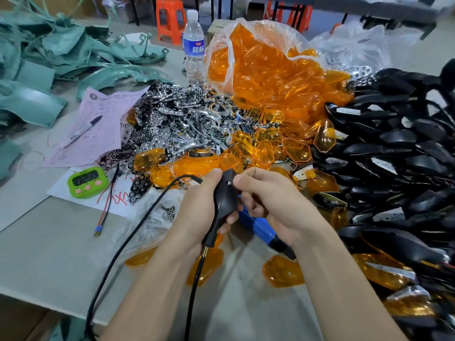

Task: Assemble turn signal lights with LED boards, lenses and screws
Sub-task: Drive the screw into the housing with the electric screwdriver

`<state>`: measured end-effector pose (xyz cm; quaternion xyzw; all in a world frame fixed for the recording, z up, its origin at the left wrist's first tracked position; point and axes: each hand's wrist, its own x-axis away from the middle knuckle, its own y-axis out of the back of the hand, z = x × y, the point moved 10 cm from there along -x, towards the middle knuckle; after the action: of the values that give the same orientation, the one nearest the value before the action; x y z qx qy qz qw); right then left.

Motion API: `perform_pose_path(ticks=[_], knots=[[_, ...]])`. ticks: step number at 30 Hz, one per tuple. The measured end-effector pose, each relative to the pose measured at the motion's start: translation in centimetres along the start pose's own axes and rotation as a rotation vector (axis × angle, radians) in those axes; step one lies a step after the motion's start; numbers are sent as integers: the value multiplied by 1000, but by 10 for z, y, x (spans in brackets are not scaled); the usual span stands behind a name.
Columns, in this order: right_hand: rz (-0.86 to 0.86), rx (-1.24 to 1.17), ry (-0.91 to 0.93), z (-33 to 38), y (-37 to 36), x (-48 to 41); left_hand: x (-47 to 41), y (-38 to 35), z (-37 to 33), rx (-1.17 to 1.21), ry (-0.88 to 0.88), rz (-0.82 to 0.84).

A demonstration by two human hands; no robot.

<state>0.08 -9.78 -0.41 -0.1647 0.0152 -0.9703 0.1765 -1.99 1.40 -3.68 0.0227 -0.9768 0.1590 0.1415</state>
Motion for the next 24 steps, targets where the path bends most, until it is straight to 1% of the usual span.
perform_pose_path(ticks=[3,7,8,9,10,11,12,13,14,15,16,17,18,22,24], knots=[[-42,92,57,3,1,-1,1,1,-1,-27,-25,-11],[-56,386,158,17,-1,-2,2,7,-6,-171,-83,-43],[-53,400,173,20,-2,-2,3,6,-7,-159,-94,-35],[-70,350,181,22,0,-4,3,4,-7,-113,-98,-21],[-112,273,181,22,6,-6,3,3,-7,-41,-95,-8],[-189,257,185,22,14,-6,2,3,-7,42,-82,3],[-294,362,205,25,24,-4,0,4,-8,119,-62,12],[-366,622,225,28,29,-3,-2,7,-8,182,-37,22],[-355,925,196,26,24,-3,-3,11,-9,229,-11,32],[-287,1185,129,15,15,-4,-4,17,-11,259,10,35],[-205,1354,43,-1,8,-5,-5,26,-13,272,25,28],[-149,1434,-20,-14,3,-5,-6,35,-15,278,35,9],[-147,1471,-38,-22,-1,-3,-6,45,-18,280,41,-20],[-349,1550,32,-27,-6,1,-5,85,-35,205,-19,-159],[-428,1475,57,-23,-1,5,-2,100,-45,193,-72,-214]])
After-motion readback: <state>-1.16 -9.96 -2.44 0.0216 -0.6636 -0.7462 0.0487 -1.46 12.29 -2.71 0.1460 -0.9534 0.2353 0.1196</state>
